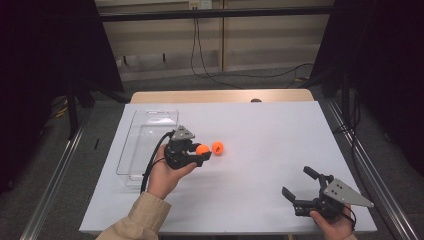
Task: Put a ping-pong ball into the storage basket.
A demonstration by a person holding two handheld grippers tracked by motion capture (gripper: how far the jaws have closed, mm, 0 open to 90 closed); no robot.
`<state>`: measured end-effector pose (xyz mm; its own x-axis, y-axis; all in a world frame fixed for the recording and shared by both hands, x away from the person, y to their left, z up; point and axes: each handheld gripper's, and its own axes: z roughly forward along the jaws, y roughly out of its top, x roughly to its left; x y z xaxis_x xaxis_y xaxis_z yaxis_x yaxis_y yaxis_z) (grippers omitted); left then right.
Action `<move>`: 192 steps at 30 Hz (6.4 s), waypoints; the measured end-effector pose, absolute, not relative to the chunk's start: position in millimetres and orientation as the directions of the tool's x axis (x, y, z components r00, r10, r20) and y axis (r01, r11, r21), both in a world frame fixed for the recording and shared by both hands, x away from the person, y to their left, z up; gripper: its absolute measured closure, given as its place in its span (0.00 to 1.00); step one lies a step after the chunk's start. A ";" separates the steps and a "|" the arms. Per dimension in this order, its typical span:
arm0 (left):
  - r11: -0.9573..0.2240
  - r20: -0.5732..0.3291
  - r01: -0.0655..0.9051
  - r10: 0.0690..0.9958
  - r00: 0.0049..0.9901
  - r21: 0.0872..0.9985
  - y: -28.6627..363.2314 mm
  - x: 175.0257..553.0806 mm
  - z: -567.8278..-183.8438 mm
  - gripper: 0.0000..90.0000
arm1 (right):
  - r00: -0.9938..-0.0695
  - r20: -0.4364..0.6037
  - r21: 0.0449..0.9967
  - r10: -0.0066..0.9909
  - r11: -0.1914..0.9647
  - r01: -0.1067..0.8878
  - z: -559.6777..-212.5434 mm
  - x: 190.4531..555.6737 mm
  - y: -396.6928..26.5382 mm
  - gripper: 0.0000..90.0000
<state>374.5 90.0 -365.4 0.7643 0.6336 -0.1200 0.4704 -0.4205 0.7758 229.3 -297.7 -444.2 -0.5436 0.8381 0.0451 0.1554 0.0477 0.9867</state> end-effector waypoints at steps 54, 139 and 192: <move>-0.416 -0.111 0.490 0.665 0.738 0.766 106.5 382.5 -352.0 0.57 | -0.542 0.052 0.987 0.839 0.041 0.159 -444.0 229.8 -298.6 0.01; -0.393 -0.051 0.494 0.741 0.669 0.775 149.5 394.2 -340.3 0.57 | -0.544 0.062 0.987 0.837 0.030 0.160 -444.1 230.6 -298.9 0.01; -0.343 -0.044 0.533 0.810 0.585 0.773 193.4 399.9 -347.6 0.57 | -0.542 0.062 0.987 0.838 0.030 0.159 -443.3 231.3 -300.2 0.01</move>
<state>399.9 193.4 -347.6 0.5851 0.8097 -0.0443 0.5333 -0.3431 0.7732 231.3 -300.2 -443.3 -0.5421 0.8380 0.0622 0.1589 0.0296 0.9869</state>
